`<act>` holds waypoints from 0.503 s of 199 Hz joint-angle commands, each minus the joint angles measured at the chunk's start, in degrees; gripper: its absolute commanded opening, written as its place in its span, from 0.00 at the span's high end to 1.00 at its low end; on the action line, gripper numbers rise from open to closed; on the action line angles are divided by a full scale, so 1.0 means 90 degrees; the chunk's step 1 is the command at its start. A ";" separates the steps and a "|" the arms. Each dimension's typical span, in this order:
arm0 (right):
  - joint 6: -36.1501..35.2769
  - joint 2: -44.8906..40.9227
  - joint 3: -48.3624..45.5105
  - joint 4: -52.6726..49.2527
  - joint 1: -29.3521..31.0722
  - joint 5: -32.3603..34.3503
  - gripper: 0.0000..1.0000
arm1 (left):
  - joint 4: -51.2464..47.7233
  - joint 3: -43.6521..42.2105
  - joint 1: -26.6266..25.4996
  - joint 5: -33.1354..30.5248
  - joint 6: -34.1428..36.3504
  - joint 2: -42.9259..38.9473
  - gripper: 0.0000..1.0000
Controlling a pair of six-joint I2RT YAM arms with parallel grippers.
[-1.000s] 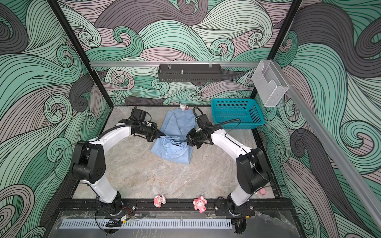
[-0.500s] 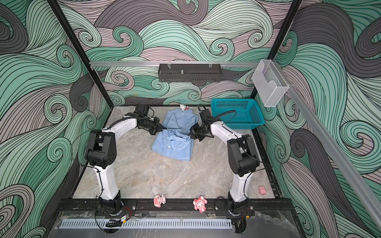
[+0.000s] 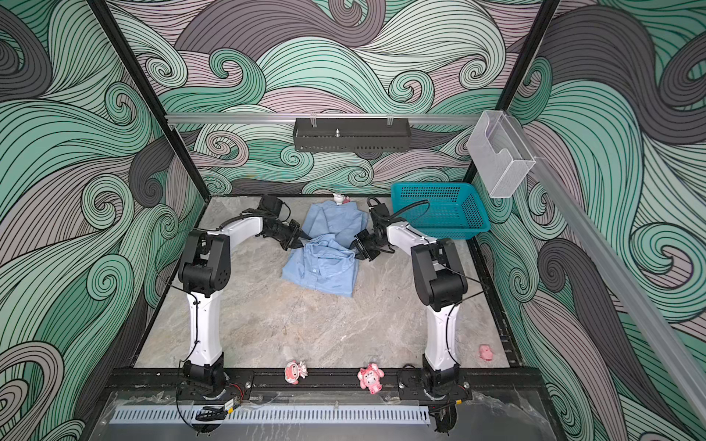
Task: Fold and stack the long sleeve shirts
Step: 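Lower the folded end onto the far half and open both grippers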
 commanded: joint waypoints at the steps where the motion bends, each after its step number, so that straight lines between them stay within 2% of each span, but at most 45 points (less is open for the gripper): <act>1: -0.0192 0.0143 0.0375 -0.0051 -0.0049 -0.0056 0.53 | 0.0002 0.0253 0.0100 0.0077 -0.0059 0.0030 0.50; 9: -0.0257 0.0166 0.0497 -0.0100 -0.0057 -0.0039 0.50 | 0.0063 0.0300 0.0123 0.0078 -0.0092 -0.0037 0.45; 40: -0.0438 0.0091 0.0883 -0.0344 -0.0106 0.0099 0.39 | 0.0075 0.0699 0.0235 0.0153 -0.0096 -0.0290 0.34; 66: -0.0395 -0.0108 0.0956 -0.0386 -0.0228 0.0172 0.28 | -0.0355 0.1190 0.0327 0.0235 0.0031 -0.0423 0.33; 100: -0.0468 -0.0329 0.1035 -0.0639 -0.0366 0.0203 0.26 | -0.0452 0.1093 0.0489 0.0287 0.0026 -0.0809 0.31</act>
